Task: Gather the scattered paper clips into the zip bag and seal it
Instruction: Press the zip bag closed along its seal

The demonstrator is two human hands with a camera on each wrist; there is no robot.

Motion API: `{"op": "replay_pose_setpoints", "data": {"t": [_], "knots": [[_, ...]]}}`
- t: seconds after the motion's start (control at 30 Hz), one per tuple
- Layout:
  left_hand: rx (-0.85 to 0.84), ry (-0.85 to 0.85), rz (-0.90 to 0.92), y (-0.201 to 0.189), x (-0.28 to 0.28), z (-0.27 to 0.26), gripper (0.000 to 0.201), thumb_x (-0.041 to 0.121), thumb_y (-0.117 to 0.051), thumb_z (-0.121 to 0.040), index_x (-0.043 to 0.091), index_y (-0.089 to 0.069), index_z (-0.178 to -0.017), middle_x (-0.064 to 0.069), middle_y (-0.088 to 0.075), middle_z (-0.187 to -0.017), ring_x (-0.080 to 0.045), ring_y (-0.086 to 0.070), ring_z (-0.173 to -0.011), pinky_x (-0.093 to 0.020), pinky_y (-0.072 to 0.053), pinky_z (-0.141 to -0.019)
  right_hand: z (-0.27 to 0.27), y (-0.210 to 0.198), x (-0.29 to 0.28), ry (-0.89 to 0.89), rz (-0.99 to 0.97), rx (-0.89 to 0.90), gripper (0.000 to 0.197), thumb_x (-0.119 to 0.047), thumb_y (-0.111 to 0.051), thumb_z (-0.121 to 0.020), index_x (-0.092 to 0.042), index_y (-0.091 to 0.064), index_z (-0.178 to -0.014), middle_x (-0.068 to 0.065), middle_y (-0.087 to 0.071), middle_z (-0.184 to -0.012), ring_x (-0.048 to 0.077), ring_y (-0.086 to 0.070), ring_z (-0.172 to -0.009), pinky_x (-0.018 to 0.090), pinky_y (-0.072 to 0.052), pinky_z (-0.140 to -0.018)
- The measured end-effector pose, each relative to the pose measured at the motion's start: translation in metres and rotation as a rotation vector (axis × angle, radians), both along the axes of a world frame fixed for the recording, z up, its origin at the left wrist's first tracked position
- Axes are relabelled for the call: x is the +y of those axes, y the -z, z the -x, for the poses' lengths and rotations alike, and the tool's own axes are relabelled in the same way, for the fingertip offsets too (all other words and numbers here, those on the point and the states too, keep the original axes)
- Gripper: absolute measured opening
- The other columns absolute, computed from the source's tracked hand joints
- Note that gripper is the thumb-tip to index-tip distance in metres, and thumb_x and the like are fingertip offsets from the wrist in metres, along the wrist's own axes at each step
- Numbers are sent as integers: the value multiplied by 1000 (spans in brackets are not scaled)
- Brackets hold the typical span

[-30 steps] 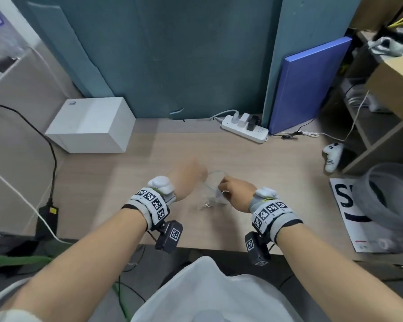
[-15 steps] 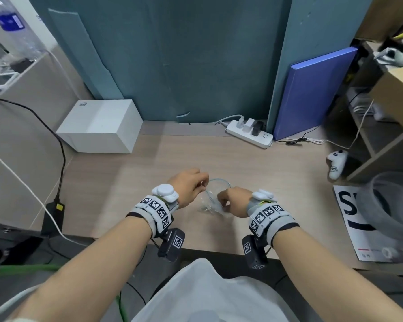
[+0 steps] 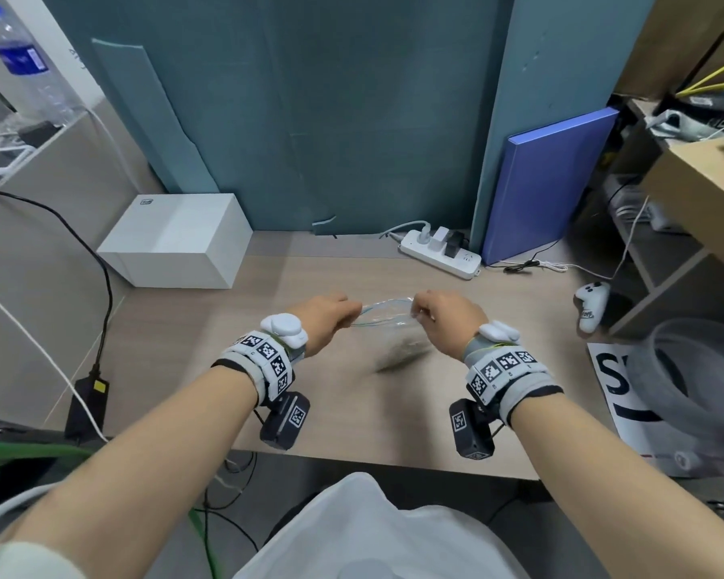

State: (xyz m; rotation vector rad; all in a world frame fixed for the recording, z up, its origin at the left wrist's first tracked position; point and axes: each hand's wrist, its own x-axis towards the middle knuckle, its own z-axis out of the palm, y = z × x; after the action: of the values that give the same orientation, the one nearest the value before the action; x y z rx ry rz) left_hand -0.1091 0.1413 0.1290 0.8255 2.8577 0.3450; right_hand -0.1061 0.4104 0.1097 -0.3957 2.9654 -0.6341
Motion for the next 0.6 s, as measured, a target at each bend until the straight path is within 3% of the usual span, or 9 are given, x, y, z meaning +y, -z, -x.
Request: {"op": "replay_pose_setpoints", "data": {"t": [0.1,0.17,0.2,0.3,0.4,0.43,0.5,0.53,0.6], "knots": [[14,-36,-29,0,4,8,31,-1,-54,-81,27,-41,-85,9,-49,-81,-26,-48,-72,-47,-50,-63,6,-8,2,-30,-83,52,15,-20,-59,-93,-31,-70,-91,-8,-65,-101,24,-57,-100,32,-39,-72],[12,-24,-24,1,10,6,19,18,-62,-86,30,-48,-88,11,-54,-90,-23,-53,-81,-46,-51,-74,8,-14,-1,-67,-43,71,11,-22,-64,-91,-29,-72,-87,-9,-65,-98,23,-57,-97,32,-39,-72],[10,-26,-21,4,14,4,14,32,-65,-85,34,-53,-92,12,-57,-100,-22,-55,-90,-45,-49,-84,7,-16,-4,-89,-14,74,9,-23,-66,-90,-28,-72,-86,-10,-64,-95,22,-58,-97,33,-41,-72],[-51,-93,-19,9,30,-2,36,64,-69,-74,42,-63,-102,8,-49,-139,-22,-46,-125,-43,-32,-111,3,-21,-15,-127,67,104,7,-27,-70,-90,-28,-73,-83,-11,-61,-89,20,-57,-96,36,-46,-75],[-24,-113,-110,3,47,-6,30,63,-69,-80,38,-72,-97,5,-32,-161,-16,-26,-148,-39,-18,-119,0,-24,-21,-141,119,134,12,-35,-73,-88,-27,-71,-79,-13,-56,-83,19,-54,-89,37,-46,-73],[-6,-106,-128,2,51,-6,26,58,-68,-85,35,-74,-95,4,-31,-162,-15,-24,-150,-37,-17,-118,-1,-24,-21,-143,128,139,14,-37,-73,-87,-27,-71,-79,-14,-55,-83,19,-53,-89,37,-45,-71],[13,-106,-168,1,56,-5,21,49,-65,-93,31,-76,-95,3,-42,-154,-17,-34,-142,-35,-21,-112,-3,-21,-17,-121,179,136,12,-37,-75,-87,-26,-71,-84,-11,-55,-88,19,-54,-91,35,-42,-71],[37,-108,-195,2,58,-5,21,46,-65,-94,30,-77,-94,4,-50,-143,-18,-43,-133,-35,-27,-107,-4,-19,-14,-91,229,129,11,-36,-76,-86,-26,-71,-90,-9,-56,-94,18,-54,-93,34,-43,-73],[40,-125,-268,4,60,-4,21,44,-67,-94,27,-79,-93,6,-57,-115,-21,-54,-107,-40,-40,-95,-8,-15,-7,4,338,70,29,-39,-78,-83,-29,-66,-108,-5,-53,-108,14,-54,-99,32,-45,-83]]}}
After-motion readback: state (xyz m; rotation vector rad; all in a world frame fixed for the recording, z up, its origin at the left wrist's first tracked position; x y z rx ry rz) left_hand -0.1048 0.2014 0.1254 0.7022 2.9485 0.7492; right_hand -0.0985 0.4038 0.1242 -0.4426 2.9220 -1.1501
